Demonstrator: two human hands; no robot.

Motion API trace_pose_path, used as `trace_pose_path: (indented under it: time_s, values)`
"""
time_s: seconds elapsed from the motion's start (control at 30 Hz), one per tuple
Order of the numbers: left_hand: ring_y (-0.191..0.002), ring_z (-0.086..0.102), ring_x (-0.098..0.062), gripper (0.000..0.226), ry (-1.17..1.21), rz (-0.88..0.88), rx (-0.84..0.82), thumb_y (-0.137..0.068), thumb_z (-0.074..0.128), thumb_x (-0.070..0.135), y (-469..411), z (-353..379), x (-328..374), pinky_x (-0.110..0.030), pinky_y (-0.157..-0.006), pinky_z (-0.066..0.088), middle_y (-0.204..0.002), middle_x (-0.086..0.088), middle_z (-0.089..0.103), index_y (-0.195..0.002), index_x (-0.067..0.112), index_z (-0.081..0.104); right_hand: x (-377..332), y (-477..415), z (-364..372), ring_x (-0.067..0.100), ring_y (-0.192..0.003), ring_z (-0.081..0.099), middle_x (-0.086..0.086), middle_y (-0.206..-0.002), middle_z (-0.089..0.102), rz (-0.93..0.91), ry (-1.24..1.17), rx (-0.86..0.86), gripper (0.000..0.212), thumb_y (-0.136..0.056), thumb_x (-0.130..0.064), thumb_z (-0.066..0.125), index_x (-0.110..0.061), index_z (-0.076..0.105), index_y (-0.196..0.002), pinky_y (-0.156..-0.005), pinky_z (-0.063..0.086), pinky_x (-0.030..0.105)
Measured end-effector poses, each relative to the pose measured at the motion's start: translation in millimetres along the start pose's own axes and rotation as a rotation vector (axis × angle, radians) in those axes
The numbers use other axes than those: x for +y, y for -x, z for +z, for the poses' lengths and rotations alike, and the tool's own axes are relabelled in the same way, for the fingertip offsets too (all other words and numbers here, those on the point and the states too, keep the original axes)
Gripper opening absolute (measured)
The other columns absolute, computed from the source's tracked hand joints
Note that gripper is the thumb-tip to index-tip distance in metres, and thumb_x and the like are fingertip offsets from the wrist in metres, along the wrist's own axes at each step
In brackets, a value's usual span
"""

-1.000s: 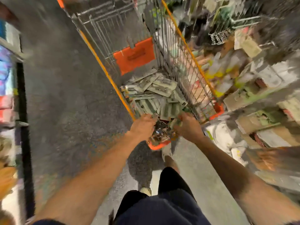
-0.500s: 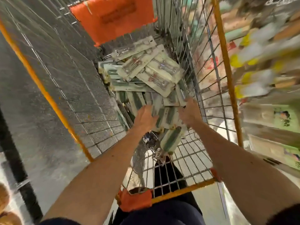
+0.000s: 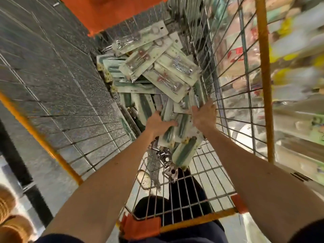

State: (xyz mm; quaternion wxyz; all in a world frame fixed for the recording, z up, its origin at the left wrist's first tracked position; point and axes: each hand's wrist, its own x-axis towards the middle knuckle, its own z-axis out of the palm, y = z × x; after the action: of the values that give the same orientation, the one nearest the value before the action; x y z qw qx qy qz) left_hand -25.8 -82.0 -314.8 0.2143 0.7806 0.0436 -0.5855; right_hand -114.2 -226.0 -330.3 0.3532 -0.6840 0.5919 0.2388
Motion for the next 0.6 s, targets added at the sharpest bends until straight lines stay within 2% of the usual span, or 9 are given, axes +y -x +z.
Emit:
trace_pose_path:
  time_s: [0.1,0.2,0.23,0.3,0.37,0.43,0.5,0.53,0.6]
  values:
    - [-0.098,0.067,-0.022,0.060,0.062,-0.028,-0.026,-0.076,0.082,0.033,7,-8,-7,-0.040,-0.091,0.056,-0.112,-0.004,0.067,-0.126,0.013,0.055,3,4,1,0.032,-0.126,0.040,0.017,-0.134,0.046,-0.030,0.066,-0.065,0.047,-0.098,-0.038,0.050,-0.006,0.047,-0.132,-0.104,0.036,0.044]
    - [-0.083,0.064,-0.012,0.031,0.119,-0.028,-0.011,-0.084,0.075,0.023,23,-17,-14,-0.027,-0.075,0.055,-0.096,0.004,0.065,-0.105,0.021,0.053,6,11,-1,0.031,-0.119,0.045,0.015,-0.127,0.045,-0.038,-0.026,-0.095,0.041,-0.096,-0.036,0.055,-0.005,0.053,-0.122,-0.102,0.045,0.046]
    - [-0.084,0.063,-0.011,0.029,0.154,-0.028,-0.004,-0.086,0.074,0.022,29,-20,-16,-0.024,-0.073,0.053,-0.096,0.004,0.065,-0.106,0.022,0.053,5,15,-5,0.030,-0.114,0.051,0.014,-0.123,0.048,-0.026,-0.064,-0.121,0.041,-0.094,-0.035,0.058,-0.005,0.054,-0.121,-0.096,0.050,0.046]
    - [-0.095,0.065,-0.018,0.027,0.228,-0.039,-0.004,-0.087,0.072,0.021,43,-28,-17,-0.030,-0.085,0.055,-0.101,0.001,0.066,-0.109,0.020,0.057,8,22,-11,0.027,-0.096,0.063,0.013,-0.111,0.060,-0.004,-0.121,-0.179,0.037,-0.092,-0.032,0.062,-0.004,0.058,-0.114,-0.071,0.058,0.035]
    - [-0.097,0.066,-0.022,0.033,0.271,-0.044,-0.010,-0.087,0.072,0.023,59,-37,-11,-0.037,-0.092,0.055,-0.102,-0.001,0.067,-0.117,0.013,0.060,9,31,-20,0.023,-0.081,0.067,0.011,-0.099,0.067,0.044,-0.198,-0.232,0.031,-0.086,-0.024,0.071,-0.003,0.063,-0.108,-0.055,0.054,0.026]
    - [-0.093,0.067,-0.022,0.040,0.277,-0.045,-0.024,-0.085,0.074,0.027,74,-44,-6,-0.039,-0.087,0.058,-0.105,-0.006,0.068,-0.117,0.010,0.059,10,40,-29,0.023,-0.080,0.069,0.012,-0.100,0.068,0.125,-0.319,-0.273,0.043,-0.073,-0.011,0.082,0.000,0.061,-0.109,-0.055,0.058,0.027]
    - [-0.093,0.068,-0.023,0.039,0.271,-0.038,-0.032,-0.082,0.076,0.027,89,-49,-4,-0.035,-0.077,0.059,-0.108,-0.008,0.067,-0.113,0.011,0.059,9,52,-37,0.024,-0.079,0.070,0.018,-0.102,0.068,0.173,-0.459,-0.356,0.046,-0.070,0.001,0.081,0.005,0.060,-0.111,-0.058,0.060,0.027]
    - [-0.095,0.068,-0.024,0.038,0.275,-0.032,-0.030,-0.081,0.077,0.026,96,-50,-4,-0.034,-0.073,0.058,-0.108,-0.008,0.067,-0.112,0.012,0.060,11,59,-39,0.027,-0.082,0.070,0.021,-0.105,0.067,0.170,-0.498,-0.408,0.044,-0.073,0.004,0.078,0.005,0.060,-0.114,-0.067,0.062,0.030]
    - [-0.097,0.068,-0.026,0.038,0.296,-0.035,-0.038,-0.079,0.080,0.025,113,-53,-2,-0.042,-0.080,0.058,-0.107,-0.009,0.067,-0.110,0.015,0.061,14,75,-43,0.035,-0.104,0.066,0.024,-0.120,0.063,0.144,-0.499,-0.477,0.048,-0.078,-0.002,0.076,0.005,0.058,-0.122,-0.092,0.056,0.044]
